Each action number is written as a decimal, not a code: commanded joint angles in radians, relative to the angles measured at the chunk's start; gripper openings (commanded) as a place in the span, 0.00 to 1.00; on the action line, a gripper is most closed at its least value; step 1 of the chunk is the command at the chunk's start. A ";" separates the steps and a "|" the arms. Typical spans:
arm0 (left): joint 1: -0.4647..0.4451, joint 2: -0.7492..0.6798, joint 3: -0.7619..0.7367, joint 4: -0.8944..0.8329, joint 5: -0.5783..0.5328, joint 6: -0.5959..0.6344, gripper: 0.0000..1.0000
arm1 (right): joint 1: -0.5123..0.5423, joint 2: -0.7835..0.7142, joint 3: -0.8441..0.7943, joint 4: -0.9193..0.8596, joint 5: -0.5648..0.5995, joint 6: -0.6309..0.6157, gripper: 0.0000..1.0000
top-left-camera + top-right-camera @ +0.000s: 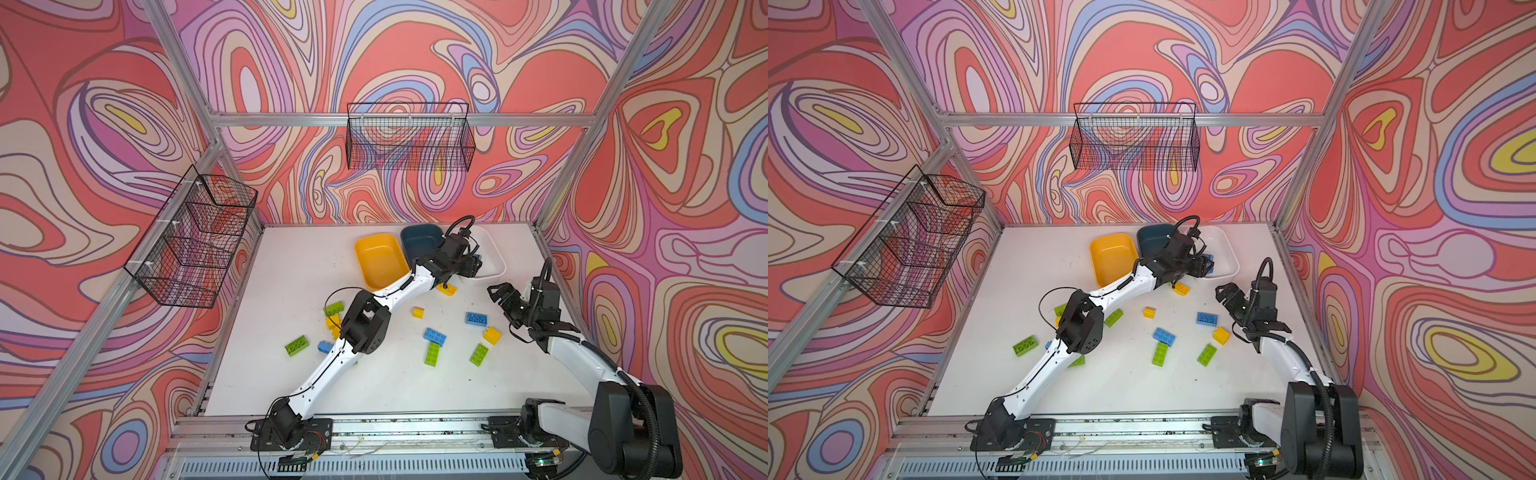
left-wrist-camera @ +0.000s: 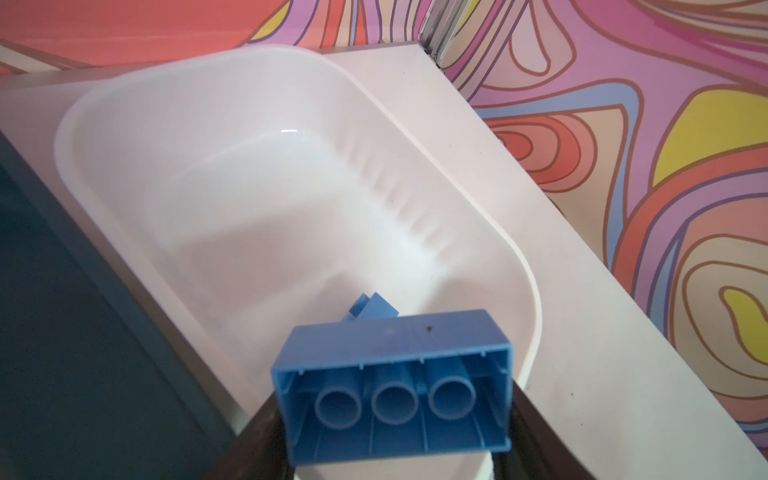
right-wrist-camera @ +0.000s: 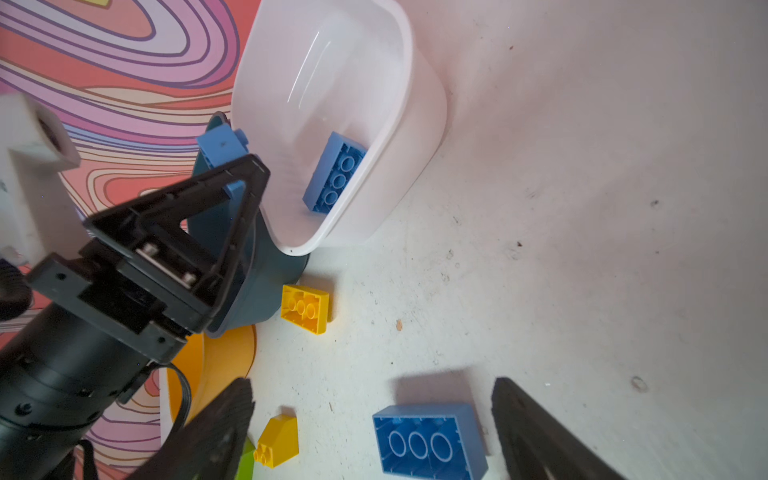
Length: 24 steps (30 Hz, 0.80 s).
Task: Sort the legos into containers by color
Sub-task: 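Carry the blue brick with the left gripper over the white tub and release it, then grasp another blue brick with the right gripper while the left arm withdraws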
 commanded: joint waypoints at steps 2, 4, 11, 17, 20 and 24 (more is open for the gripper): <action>0.002 -0.003 0.041 0.031 0.011 0.002 0.80 | 0.011 -0.025 -0.005 -0.014 0.020 -0.013 0.94; 0.003 -0.020 0.042 0.018 0.003 0.019 0.86 | 0.014 -0.031 -0.005 -0.022 0.027 -0.019 0.94; 0.003 -0.138 -0.001 -0.022 -0.043 0.073 0.92 | 0.022 -0.071 0.002 -0.073 0.043 -0.042 0.94; 0.003 -0.445 -0.387 0.126 -0.104 0.061 0.93 | 0.063 -0.046 0.062 -0.172 0.075 -0.105 0.94; 0.002 -0.604 -0.546 0.131 -0.125 0.059 0.93 | 0.116 0.001 0.120 -0.241 0.127 -0.153 0.95; -0.001 -0.830 -0.747 0.080 -0.180 0.057 0.93 | 0.209 0.032 0.181 -0.318 0.266 -0.201 0.98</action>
